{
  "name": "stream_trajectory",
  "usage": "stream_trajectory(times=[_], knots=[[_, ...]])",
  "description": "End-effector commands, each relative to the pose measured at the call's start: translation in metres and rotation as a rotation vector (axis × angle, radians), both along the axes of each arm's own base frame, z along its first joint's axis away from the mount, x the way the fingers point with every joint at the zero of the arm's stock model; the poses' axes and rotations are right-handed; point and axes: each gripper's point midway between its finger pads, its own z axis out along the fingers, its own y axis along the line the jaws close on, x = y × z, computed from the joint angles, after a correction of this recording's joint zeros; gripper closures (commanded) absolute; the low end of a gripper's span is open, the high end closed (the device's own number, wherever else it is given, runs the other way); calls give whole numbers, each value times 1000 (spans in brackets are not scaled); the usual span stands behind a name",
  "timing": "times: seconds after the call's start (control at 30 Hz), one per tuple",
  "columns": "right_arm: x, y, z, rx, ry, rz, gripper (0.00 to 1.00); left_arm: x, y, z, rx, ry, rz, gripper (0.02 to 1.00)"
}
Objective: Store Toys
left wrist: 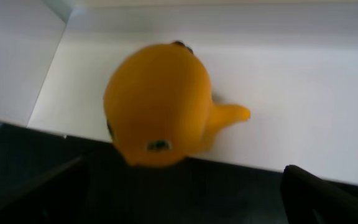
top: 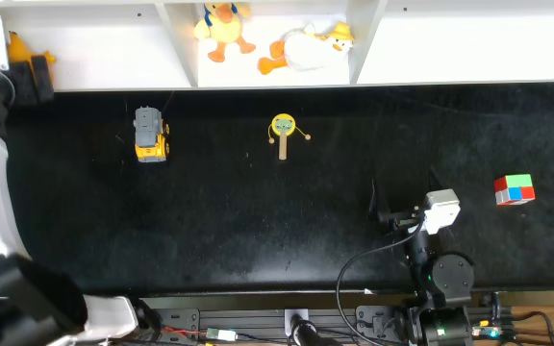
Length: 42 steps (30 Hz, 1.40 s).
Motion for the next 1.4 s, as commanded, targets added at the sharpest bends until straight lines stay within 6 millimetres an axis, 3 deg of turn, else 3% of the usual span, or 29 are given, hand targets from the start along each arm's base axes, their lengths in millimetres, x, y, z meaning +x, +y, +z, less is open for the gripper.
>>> stream_trajectory(times=[0.03,0.23,0.37,0.57,0.8,0.97,1.2,1.4], knots=[[0,1,-4,-3,3,5,5,-27,-10,6,2,-15,4,20],[0,1,-4,-3,3,5,5,-77,-39,-7,-54,-33,28,20],[0,1,-4,-3,3,5,5,-106,-76,-18,-171,-83,-9,20],[0,1,-4,-3,3,5,5,-132,-120,-63,-324,-52,-5,20],[0,1,-4,-3,3,5,7,-108,-165,-93,-402,1,-99,20],[0,1,-4,-3,3,5,7,-91,-184,-116,-440,52,-126,20],[0,1,-4,-3,3,5,5,-85,-189,-149,-426,141,-153,20],[0,1,-4,-3,3,5,5,-78,-176,-154,-356,134,-127,18]])
